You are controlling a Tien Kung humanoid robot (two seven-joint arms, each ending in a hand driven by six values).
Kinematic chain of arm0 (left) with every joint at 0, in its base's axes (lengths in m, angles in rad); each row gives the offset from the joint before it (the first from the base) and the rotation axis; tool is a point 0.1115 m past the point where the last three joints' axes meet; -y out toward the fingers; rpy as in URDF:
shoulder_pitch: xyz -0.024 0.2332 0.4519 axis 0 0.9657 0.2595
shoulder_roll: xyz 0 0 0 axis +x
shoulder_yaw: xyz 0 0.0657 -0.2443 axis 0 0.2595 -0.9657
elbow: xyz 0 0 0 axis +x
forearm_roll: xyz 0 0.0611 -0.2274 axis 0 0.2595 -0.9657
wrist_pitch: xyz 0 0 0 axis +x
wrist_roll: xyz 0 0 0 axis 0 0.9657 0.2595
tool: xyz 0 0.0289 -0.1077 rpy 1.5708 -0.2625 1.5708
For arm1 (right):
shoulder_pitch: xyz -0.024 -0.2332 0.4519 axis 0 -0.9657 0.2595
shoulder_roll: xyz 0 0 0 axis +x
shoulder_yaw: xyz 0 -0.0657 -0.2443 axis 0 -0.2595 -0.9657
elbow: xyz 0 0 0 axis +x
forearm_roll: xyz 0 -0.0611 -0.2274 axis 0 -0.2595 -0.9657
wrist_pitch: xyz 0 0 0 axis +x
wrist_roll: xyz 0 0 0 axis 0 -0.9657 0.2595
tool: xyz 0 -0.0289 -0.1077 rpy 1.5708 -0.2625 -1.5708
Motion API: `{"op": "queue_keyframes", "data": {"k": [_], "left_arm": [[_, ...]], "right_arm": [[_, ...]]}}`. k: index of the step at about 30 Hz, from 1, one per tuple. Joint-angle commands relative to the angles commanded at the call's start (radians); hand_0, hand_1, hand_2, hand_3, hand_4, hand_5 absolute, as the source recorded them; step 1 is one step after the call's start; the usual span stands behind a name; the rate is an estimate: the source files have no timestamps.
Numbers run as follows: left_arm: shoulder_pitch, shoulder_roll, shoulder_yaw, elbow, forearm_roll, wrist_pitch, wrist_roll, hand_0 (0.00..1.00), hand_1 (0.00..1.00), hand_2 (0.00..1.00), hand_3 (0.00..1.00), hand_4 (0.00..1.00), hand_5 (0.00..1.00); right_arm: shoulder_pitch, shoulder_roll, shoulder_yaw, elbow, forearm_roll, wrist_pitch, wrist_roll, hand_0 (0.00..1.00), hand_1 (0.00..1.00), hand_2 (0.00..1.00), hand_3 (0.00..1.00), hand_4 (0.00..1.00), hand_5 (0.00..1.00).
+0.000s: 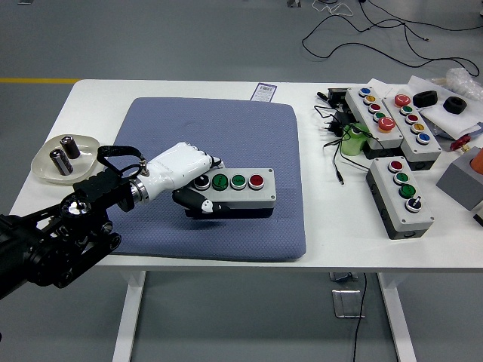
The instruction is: Pick up the button,place it on the desk,press the button,press the button
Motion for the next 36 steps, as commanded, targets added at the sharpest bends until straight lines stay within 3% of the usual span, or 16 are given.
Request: {"op": "queue_keyframes", "data": {"k": [4, 5, 10, 11, 16, 17, 22, 23, 28, 29, 30, 34, 35, 36], "left_arm": [[-0.004, -0.003, -0.009, 0.009, -0.012, -0.002, -0.029, 0.013, 0.066, 0.135, 0.232, 0.002, 0.002], [-0.003, -0.004, -0.013, 0.009, -0.008, -0.004, -0.031, 0.353, 0.353, 0.429, 0.406, 0.502, 0.002], [0.0, -0.003, -0.04, -0.002, 0.021, -0.037, -0.015, 0.353, 0.353, 0.429, 0.406, 0.502, 0.002], [0.002, -0.002, -0.046, -0.006, 0.023, -0.047, -0.009, 0.446, 0.621, 0.718, 0.611, 0.862, 0.342], [0.006, 0.0, -0.067, -0.011, 0.018, -0.11, 0.015, 0.446, 0.621, 0.718, 0.611, 0.862, 0.342], [0.009, 0.001, -0.072, -0.013, 0.014, -0.119, 0.018, 0.727, 0.825, 0.905, 0.792, 0.945, 0.516], [0.039, 0.013, -0.129, -0.066, -0.001, -0.158, 0.031, 0.727, 0.825, 0.905, 0.792, 0.945, 0.516], [0.048, 0.017, -0.148, -0.085, -0.005, -0.163, 0.035, 0.914, 0.936, 0.998, 0.916, 0.979, 0.569], [0.098, 0.03, -0.262, -0.193, -0.047, -0.2, 0.079, 0.914, 0.936, 0.998, 0.916, 0.979, 0.569], [0.107, 0.032, -0.288, -0.215, -0.064, -0.202, 0.091, 0.896, 0.927, 0.998, 0.918, 0.992, 0.671], [0.113, 0.033, -0.313, -0.236, -0.079, -0.204, 0.102, 0.896, 0.927, 0.998, 0.918, 0.992, 0.671], [0.128, 0.038, -0.388, -0.317, -0.173, -0.165, 0.15, 0.896, 0.927, 0.998, 0.918, 0.992, 0.671], [0.132, 0.038, -0.406, -0.345, -0.196, -0.14, 0.168, 0.783, 0.865, 0.951, 0.895, 0.959, 0.822], [0.134, 0.037, -0.417, -0.368, -0.213, -0.12, 0.182, 0.783, 0.865, 0.951, 0.895, 0.959, 0.822]], "right_arm": [[-0.003, 0.001, -0.002, 0.0, 0.0, 0.0, 0.0, 0.673, 0.658, 0.674, 0.624, 0.31, 0.173], [-0.003, 0.001, -0.002, 0.0, 0.0, 0.0, 0.0, 0.673, 0.658, 0.674, 0.624, 0.31, 0.173], [-0.003, 0.001, -0.007, 0.0, 0.0, 0.001, 0.001, 0.673, 0.658, 0.674, 0.624, 0.31, 0.173], [-0.003, 0.001, -0.009, 0.0, 0.0, 0.001, 0.001, 0.673, 0.658, 0.674, 0.624, 0.31, 0.173], [0.0, 0.001, -0.015, 0.0, 0.0, 0.001, 0.001, 0.673, 0.658, 0.674, 0.624, 0.31, 0.173], [0.001, 0.001, -0.016, 0.0, 0.0, 0.001, 0.001, 0.673, 0.658, 0.674, 0.624, 0.31, 0.173], [0.001, 0.002, -0.02, 0.0, 0.0, 0.001, 0.001, 0.673, 0.658, 0.674, 0.624, 0.31, 0.173], [0.001, 0.003, -0.021, 0.0, 0.0, 0.001, 0.002, 0.673, 0.658, 0.674, 0.624, 0.31, 0.173], [0.003, 0.003, -0.023, 0.0, 0.0, 0.0, 0.004, 0.673, 0.658, 0.674, 0.624, 0.31, 0.173], [0.003, 0.003, -0.025, 0.0, 0.0, 0.0, 0.004, 0.673, 0.658, 0.674, 0.624, 0.31, 0.173], [0.002, 0.002, -0.025, 0.0, 0.0, -0.001, 0.004, 0.673, 0.658, 0.674, 0.624, 0.31, 0.173], [0.004, 0.0, -0.025, 0.0, 0.0, -0.001, 0.005, 0.673, 0.658, 0.674, 0.624, 0.31, 0.173], [0.004, 0.0, -0.024, 0.0, 0.0, -0.001, 0.005, 0.673, 0.658, 0.674, 0.624, 0.31, 0.173], [0.004, 0.0, -0.024, 0.0, 0.0, -0.001, 0.005, 0.673, 0.658, 0.674, 0.624, 0.31, 0.173]]}}
